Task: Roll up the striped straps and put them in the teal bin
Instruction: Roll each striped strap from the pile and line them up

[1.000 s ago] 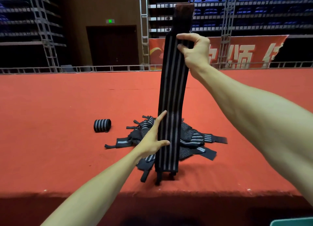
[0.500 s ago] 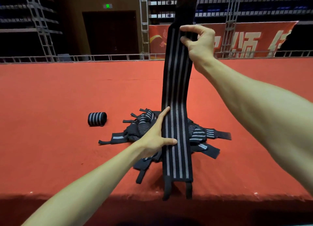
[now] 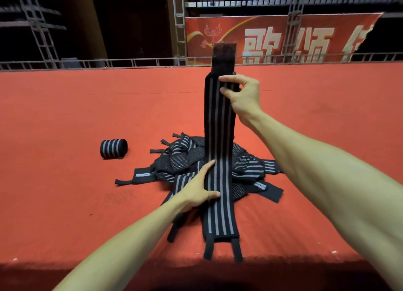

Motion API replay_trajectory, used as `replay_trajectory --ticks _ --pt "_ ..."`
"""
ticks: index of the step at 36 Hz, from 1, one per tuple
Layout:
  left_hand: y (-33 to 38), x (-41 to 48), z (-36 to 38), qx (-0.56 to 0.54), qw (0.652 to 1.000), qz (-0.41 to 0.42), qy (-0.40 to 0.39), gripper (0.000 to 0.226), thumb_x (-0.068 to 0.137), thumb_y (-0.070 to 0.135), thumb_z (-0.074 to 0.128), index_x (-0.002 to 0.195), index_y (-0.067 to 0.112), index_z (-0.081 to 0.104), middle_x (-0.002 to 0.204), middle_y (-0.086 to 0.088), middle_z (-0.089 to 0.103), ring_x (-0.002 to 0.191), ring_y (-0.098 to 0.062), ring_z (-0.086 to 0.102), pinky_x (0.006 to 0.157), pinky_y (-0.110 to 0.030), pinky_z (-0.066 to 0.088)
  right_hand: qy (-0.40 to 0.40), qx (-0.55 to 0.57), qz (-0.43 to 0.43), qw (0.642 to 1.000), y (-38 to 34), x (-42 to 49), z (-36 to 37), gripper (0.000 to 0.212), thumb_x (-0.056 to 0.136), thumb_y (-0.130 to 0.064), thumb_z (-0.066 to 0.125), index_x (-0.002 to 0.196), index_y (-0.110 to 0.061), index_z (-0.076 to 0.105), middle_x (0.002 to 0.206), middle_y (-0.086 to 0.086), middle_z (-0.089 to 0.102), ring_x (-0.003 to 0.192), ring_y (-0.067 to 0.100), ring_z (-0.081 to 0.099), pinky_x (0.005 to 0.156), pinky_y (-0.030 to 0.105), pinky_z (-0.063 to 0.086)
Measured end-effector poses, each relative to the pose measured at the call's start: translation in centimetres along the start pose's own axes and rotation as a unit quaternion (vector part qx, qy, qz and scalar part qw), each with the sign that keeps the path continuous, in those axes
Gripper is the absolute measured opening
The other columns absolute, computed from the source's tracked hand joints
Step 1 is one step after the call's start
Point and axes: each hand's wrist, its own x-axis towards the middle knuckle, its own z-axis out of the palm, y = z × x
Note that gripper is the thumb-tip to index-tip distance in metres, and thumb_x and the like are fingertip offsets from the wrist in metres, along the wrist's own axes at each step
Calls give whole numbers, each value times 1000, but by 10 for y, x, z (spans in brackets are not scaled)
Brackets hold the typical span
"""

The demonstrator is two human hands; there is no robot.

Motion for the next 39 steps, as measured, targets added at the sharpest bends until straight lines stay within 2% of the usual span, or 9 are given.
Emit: replay_trajectory --ticks 4,7,12,17,21,24,28,33,39 --pt "11 3 -10 131 991 12 0 74 86 16 74 148 31 36 148 2 46 129 -11 45 102 -15 30 6 7 9 1000 3 -6 0 32 79 9 72 99 -16 77 100 -5 69 102 11 65 94 19 50" --pt "19 5 -14 240 970 24 17 63 87 24 73 142 27 44 130 -7 54 122 -24 50 94 -23 35 12 15 12 1000 3 -10 -1 33 80 9 72 97 -18 76 101 -5 69 101 12 66 94 22 52" --pt "12 2 -3 347 937 15 39 66 83 32 77 140 27 45 131 -13 32 119 -36 44 109 -40 37 15 14 14 1000 0 -12 0 36 79 8 73 92 -25 76 97 -12 70 106 16 67 101 36 52" --pt "-5 2 -1 391 920 26 9 68 88 43 69 147 31 37 131 -10 29 120 -32 33 110 -43 35 10 10 18 1000 3 -15 4 38 78 8 73 90 -28 76 99 -6 72 105 18 67 101 40 52" --pt "-3 4 -21 338 939 61 -3 55 87 40 72 138 28 53 125 -8 33 116 -28 34 109 -35 32 13 14 26 999 8 -19 4 36 79 8 73 91 -26 75 100 -5 71 99 13 67 98 36 53" --pt "3 10 -46 209 972 95 55 34 89 31 70 123 25 65 121 -5 41 115 -23 43 108 -32 36 10 18 33 999 14 -24 5 36 78 7 75 88 -28 76 99 -2 72 101 15 67 98 37 53" --pt "32 23 -84 28 974 143 176 11 95 16 63 105 20 63 101 7 55 90 -8 49 77 -6 37 -14 30 51 998 17 -39 10 36 77 8 74 85 -27 76 95 -2 72 92 10 67 90 31 54" --pt "75 33 -114 -127 943 208 226 14 97 14 61 93 26 54 106 3 61 95 -9 55 85 -29 48 -82 43 59 994 14 -60 13 33 79 10 74 85 -23 76 88 -11 73 86 5 69 81 22 55" --pt "90 36 -113 -153 930 270 196 17 90 7 64 96 20 55 120 -14 63 101 -22 66 96 -41 53 -104 60 53 991 21 -83 19 32 79 12 72 86 -19 75 86 -9 73 82 0 68 78 17 53"
